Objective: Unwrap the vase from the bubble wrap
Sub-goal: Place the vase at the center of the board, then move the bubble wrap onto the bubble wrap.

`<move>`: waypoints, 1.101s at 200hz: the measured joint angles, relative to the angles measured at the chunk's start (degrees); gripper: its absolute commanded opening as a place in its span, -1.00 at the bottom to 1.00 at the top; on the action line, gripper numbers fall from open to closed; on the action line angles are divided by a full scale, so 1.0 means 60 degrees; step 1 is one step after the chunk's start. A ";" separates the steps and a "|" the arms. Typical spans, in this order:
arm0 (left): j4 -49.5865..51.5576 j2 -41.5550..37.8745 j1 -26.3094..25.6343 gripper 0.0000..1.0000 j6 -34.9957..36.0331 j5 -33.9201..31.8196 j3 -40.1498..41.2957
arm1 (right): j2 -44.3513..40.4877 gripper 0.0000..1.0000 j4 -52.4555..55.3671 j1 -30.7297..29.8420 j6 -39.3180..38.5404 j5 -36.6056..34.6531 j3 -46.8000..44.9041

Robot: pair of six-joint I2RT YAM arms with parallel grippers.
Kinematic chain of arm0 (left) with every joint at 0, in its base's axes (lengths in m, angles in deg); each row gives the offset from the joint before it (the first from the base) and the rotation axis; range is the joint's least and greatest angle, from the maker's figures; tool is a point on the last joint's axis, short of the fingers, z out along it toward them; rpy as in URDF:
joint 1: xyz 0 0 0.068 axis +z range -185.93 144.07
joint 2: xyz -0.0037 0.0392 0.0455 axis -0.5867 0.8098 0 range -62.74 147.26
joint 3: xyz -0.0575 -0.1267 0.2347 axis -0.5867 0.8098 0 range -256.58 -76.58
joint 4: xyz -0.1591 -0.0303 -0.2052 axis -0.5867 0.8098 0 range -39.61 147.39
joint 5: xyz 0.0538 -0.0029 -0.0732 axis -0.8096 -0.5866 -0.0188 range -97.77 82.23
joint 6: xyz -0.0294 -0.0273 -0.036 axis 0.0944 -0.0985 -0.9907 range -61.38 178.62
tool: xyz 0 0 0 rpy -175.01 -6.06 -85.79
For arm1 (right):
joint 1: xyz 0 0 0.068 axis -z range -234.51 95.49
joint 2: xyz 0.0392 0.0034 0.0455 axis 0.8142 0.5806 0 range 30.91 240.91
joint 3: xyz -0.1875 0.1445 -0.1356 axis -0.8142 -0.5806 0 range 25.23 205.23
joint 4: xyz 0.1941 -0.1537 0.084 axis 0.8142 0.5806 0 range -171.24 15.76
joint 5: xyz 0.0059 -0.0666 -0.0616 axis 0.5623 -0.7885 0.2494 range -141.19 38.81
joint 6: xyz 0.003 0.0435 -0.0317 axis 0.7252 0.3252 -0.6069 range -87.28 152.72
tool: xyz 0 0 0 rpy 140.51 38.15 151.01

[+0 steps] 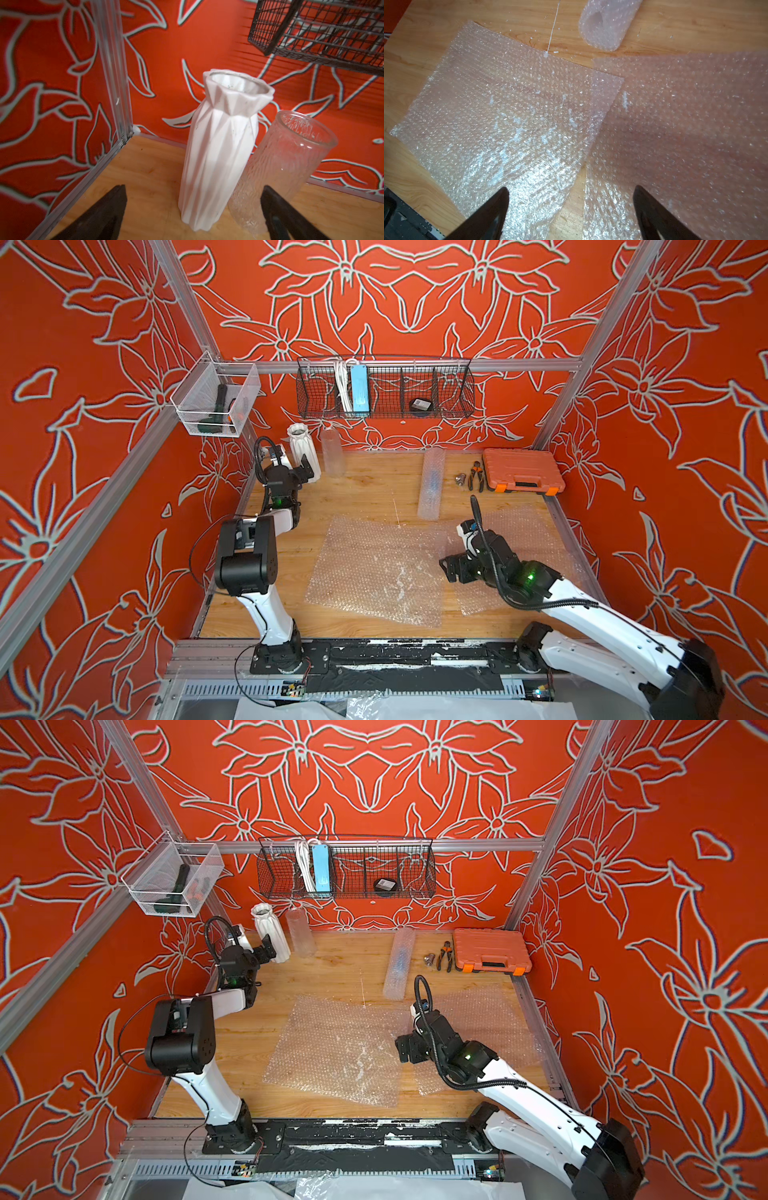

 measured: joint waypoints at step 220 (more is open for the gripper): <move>0.8244 -0.7096 -0.1483 0.94 -0.2437 0.3479 0.3009 | 0.3723 -0.39 -0.1169 0.0178 0.2146 0.1800 -0.0226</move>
